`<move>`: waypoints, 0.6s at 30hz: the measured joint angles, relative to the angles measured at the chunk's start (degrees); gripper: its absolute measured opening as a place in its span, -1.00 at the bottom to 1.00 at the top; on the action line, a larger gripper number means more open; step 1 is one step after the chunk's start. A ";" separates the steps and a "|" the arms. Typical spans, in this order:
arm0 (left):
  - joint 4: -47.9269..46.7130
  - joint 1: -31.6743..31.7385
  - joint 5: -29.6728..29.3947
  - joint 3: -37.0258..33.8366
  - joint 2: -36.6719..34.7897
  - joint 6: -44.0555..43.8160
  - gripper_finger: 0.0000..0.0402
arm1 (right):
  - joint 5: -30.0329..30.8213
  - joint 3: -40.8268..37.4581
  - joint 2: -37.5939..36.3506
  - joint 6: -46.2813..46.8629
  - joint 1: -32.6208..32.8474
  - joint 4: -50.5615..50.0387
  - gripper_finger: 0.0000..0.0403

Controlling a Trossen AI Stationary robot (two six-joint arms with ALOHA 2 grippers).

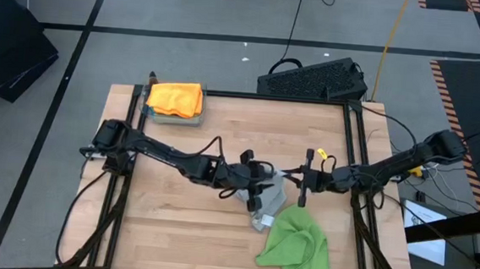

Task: Fold microfiber towels
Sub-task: Fold the gray microfiber cloth

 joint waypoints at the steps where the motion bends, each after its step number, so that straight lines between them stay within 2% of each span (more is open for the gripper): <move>1: -0.20 -0.44 -1.39 0.00 0.00 -0.10 -0.28 | 0.00 0.00 -0.80 -0.18 0.00 -0.57 -0.96; 5: 0.23 -1.89 -6.27 0.02 0.60 -0.27 0.03 | 2.61 0.00 -3.88 -0.08 0.00 -2.10 -0.95; 9: 1.48 -2.96 -7.50 0.02 2.80 -0.05 0.21 | 6.02 0.00 -6.49 -0.33 0.00 -3.36 -0.94; 13: 5.68 -3.60 -9.15 0.01 7.09 0.03 0.24 | 7.60 0.00 -8.85 -1.17 0.00 -3.68 -0.95; 18: 14.71 -3.60 -11.40 0.02 11.88 1.42 0.12 | 10.60 0.00 -10.90 -2.80 0.00 -3.37 -0.95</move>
